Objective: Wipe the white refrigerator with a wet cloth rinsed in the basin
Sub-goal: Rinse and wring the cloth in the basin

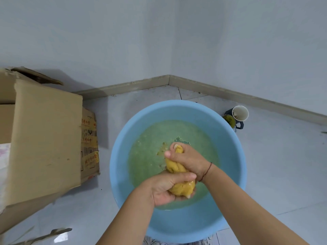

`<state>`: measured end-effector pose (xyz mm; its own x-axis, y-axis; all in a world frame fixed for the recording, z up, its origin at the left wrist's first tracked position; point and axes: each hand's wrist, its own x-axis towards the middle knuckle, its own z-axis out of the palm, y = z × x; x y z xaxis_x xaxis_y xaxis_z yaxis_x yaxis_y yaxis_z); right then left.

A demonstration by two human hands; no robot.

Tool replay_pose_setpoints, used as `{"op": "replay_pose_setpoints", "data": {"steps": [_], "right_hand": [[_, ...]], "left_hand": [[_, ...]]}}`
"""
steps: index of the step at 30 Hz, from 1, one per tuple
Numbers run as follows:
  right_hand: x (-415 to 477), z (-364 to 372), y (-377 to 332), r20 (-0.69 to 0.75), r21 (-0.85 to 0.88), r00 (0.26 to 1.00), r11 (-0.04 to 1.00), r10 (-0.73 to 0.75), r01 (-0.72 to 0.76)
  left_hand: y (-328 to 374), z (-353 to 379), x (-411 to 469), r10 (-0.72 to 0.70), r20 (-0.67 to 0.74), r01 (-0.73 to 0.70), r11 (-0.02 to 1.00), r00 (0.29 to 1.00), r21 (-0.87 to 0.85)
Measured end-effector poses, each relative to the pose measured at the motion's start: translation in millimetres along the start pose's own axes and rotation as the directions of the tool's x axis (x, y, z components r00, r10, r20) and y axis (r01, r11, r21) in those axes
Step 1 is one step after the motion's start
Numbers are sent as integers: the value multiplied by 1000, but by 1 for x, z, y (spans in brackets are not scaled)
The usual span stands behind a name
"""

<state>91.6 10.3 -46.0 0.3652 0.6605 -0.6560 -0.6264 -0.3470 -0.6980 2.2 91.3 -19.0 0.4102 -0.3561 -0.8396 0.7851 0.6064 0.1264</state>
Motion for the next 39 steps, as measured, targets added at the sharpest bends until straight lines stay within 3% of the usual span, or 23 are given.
{"op": "replay_pose_setpoints", "data": {"steps": [3,8,14,20,27,30,32,36,39], "right_hand": [[9,4,-3,-23,-51,1000,999,6,-7],[23,13,-1,-204,-173,979,984,-4,-32],[30,18,7,-386,-183,922,981,-13,-63],[31,18,11,-506,-80,858,985,93,-154],[32,19,11,-599,-12,786,979,155,-203],[32,21,13,-629,45,750,973,205,-228],[30,21,14,-615,83,758,974,217,-212],[14,10,5,-442,-115,894,985,65,-128],[1,-10,-3,-325,-33,939,991,110,-128]], "left_hand": [[2,4,1,40,-135,-10,977,990,214],[4,10,13,147,-321,-15,925,935,380],[-1,13,30,295,-530,103,796,795,596],[-14,10,35,482,-497,127,613,721,779],[-18,10,29,578,-443,170,465,685,869],[-19,9,28,581,-460,183,471,671,863],[-18,6,33,545,-460,179,490,701,853],[-14,-3,32,310,-361,-71,835,880,546],[-13,-18,18,284,-361,-118,901,888,417]]}}
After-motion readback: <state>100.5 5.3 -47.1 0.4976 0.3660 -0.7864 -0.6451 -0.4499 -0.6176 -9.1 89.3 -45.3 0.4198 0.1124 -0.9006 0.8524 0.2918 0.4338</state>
